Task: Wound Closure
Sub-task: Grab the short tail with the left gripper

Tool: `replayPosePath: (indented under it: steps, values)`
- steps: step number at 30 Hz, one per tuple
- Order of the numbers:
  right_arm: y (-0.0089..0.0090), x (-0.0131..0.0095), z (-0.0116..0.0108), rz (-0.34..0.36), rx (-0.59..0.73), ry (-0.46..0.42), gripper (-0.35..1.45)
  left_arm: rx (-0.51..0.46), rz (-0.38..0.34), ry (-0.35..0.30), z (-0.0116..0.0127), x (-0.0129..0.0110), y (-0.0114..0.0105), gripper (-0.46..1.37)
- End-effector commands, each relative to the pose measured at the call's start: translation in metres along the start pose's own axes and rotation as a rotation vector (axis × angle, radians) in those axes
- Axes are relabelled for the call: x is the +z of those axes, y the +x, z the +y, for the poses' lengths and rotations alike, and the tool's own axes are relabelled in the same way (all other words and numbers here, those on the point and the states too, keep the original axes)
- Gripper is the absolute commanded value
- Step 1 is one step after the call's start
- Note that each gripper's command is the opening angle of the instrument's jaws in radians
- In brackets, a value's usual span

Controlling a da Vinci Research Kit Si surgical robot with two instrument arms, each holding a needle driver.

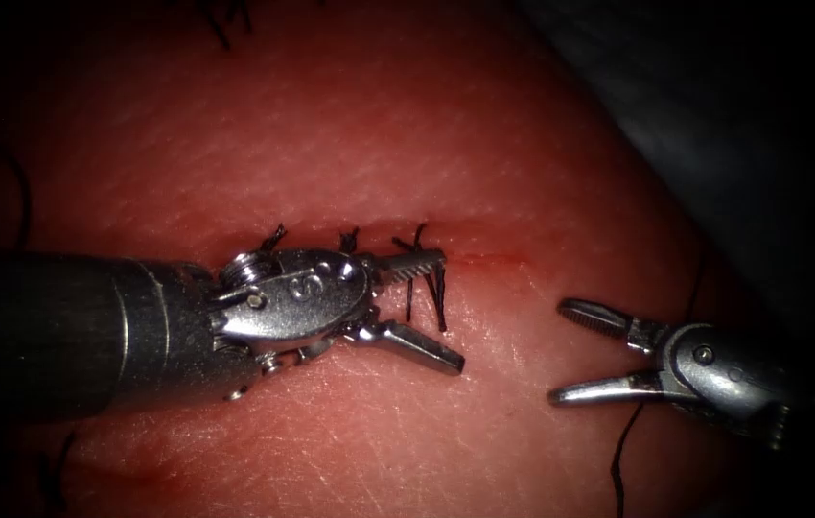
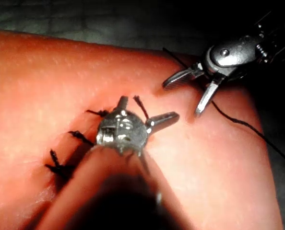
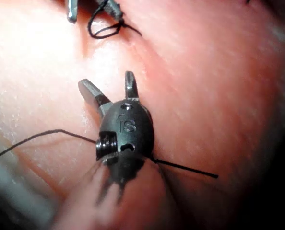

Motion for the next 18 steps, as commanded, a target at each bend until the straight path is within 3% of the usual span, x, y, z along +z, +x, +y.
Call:
replayPosePath:
  steps: [1,5,10,12,18]
  values:
    - [0.0,0.0,0.0,0.0,0.0,0.0,0.84,0.0,0.001,-0.005,0.0,0.0,0.0,0.52]
    - [0.0,0.0,0.0,0.0,0.0,0.0,0.84,-0.006,0.002,0.0,-0.0003,0.0001,0.0001,0.46]
    - [-0.0001,0.0,0.0,-0.007,-0.001,-0.023,0.83,0.013,0.008,0.003,-0.0003,-0.0001,-0.0001,-0.02]
    - [-0.0001,0.0,0.0,-0.007,-0.001,-0.023,0.81,0.027,0.01,0.001,-0.0004,-0.0003,-0.0004,-0.35]
    - [-0.0001,0.0,0.0,-0.005,-0.001,-0.024,0.8,0.117,0.01,0.04,-0.0014,-0.0003,-0.0004,-0.35]
